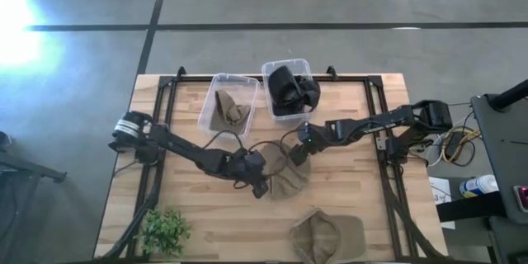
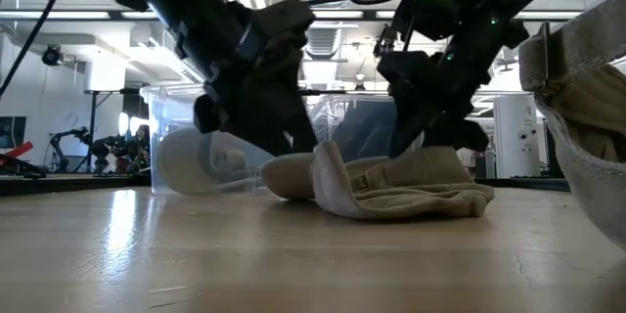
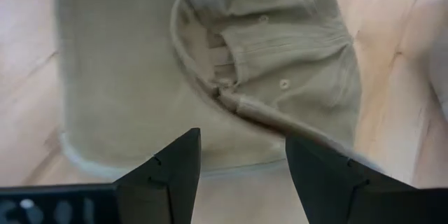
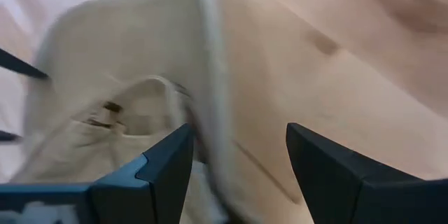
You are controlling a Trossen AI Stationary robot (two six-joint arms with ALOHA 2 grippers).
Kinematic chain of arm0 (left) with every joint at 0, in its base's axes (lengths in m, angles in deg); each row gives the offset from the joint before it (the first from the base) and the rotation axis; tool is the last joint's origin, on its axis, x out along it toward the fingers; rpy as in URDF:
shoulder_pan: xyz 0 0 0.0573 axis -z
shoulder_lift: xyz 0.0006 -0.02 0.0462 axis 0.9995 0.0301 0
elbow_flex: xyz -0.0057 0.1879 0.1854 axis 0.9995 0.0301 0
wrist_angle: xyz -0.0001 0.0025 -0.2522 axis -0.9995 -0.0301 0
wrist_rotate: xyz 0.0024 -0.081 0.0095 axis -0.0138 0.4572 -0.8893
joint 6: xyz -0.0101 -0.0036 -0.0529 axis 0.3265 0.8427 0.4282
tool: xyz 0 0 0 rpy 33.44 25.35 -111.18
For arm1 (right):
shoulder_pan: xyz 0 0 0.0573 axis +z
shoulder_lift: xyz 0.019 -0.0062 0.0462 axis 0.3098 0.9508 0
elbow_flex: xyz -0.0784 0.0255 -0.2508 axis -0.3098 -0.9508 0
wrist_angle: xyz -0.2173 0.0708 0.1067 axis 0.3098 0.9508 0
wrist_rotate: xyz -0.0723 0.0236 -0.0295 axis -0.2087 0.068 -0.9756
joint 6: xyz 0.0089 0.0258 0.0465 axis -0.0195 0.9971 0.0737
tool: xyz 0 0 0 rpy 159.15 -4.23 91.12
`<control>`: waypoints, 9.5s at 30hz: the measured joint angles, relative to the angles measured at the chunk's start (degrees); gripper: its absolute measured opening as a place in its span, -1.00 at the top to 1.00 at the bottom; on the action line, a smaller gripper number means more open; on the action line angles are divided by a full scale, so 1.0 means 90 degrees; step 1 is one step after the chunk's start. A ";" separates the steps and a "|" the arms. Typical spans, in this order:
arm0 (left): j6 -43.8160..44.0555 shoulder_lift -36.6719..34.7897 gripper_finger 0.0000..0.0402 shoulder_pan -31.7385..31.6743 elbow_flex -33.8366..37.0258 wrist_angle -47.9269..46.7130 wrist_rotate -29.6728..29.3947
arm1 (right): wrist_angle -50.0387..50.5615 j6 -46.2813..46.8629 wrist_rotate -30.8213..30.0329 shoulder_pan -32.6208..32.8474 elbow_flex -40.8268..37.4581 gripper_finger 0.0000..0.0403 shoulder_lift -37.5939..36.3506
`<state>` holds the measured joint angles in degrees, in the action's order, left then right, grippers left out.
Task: Pick & Place hat
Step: Put the top brown cap into the left transparent bin, then put the brown cap into the left transparent bin, then return to Home Position
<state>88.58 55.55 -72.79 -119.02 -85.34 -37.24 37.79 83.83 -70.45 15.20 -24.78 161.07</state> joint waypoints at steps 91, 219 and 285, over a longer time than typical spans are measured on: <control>-0.1748 -0.3782 -0.01 0.2251 -0.1490 -0.2090 -0.6313 | 0.4774 -0.6673 0.0171 -0.1846 1.0033 0.15 0.4400; 0.0425 -0.3797 -0.01 0.2174 -0.1830 -0.2879 -0.4322 | 0.1335 -0.5836 0.2374 -0.2042 0.7055 0.93 0.3749; -0.2361 -0.4847 -0.01 -0.0603 0.1939 0.2067 0.0156 | 0.3157 -0.4909 0.1920 -0.1691 0.2151 0.23 -0.2422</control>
<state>67.33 11.92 -78.21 -101.57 -66.74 -35.84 66.20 39.65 -53.17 -0.02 -5.42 139.28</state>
